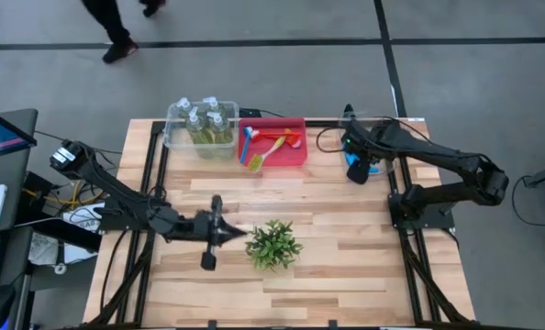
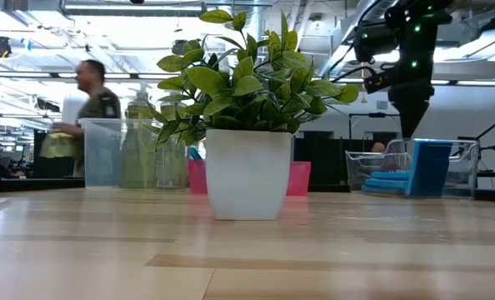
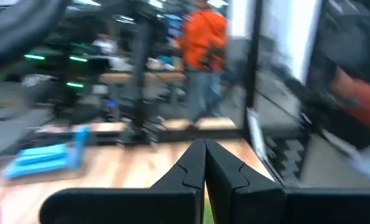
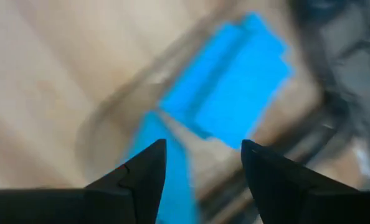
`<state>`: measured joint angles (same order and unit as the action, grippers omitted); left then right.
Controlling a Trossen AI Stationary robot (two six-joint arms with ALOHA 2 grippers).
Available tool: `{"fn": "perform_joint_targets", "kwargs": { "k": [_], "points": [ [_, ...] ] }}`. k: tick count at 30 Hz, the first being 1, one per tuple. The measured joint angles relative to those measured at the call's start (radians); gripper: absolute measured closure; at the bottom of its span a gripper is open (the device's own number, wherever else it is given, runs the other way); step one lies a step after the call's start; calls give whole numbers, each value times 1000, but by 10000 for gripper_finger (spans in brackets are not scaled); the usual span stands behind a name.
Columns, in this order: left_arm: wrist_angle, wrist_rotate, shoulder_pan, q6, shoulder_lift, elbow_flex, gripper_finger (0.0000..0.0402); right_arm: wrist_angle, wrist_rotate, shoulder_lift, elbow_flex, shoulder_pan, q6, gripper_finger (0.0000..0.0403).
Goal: Pick & Place Kitchen Sink Supplies
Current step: Return to Home Position
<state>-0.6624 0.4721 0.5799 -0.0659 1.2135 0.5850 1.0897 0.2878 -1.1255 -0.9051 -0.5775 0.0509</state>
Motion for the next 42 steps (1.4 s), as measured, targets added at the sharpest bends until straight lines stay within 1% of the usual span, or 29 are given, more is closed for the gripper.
{"fn": "perform_joint_targets", "kwargs": {
  "k": [3, 6, 9, 12, 15, 19, 24, 28, 30, 33, 36, 39, 42],
  "points": [
    [10, 113, 14, 64, -67, 0, 398, -1, -127, 0, 0, 38, 0, 202],
    [63, 119, 70, 53, -140, -8, 398, -42, -262, 3, 0, 93, -1, 202],
    [71, 119, 151, -11, -222, -61, 398, -117, -336, 22, 0, 165, 0, 204],
    [67, 158, 225, -50, -320, -124, 398, -211, -371, 56, 0, 245, -1, 207],
    [63, 189, 271, -63, -418, -193, 398, -278, -370, 103, 0, 313, -14, 209],
    [59, 195, 276, -106, -540, -279, 398, -307, -369, 185, 0, 365, -66, 208],
    [54, 256, 244, -171, -678, -378, 398, -326, -368, 307, 0, 470, -149, 206],
    [49, 264, 204, -192, -795, -438, 398, -357, -365, 401, 0, 594, -213, 209],
    [49, 265, 186, -192, -859, -467, 398, -409, -334, 439, 14, 671, -234, 211],
    [47, 265, 165, -190, -955, -509, 398, -545, -265, 511, 98, 792, -234, 211],
    [48, 266, 147, -194, -1040, -552, 398, -702, -179, 586, 229, 900, -231, 209],
    [79, 316, 131, -207, -1107, -581, 398, -878, -101, 636, 389, 978, -228, 209],
    [135, 368, 118, -198, -1130, -580, 398, -1092, -74, 650, 551, 1021, -225, 211]
  ]
}}
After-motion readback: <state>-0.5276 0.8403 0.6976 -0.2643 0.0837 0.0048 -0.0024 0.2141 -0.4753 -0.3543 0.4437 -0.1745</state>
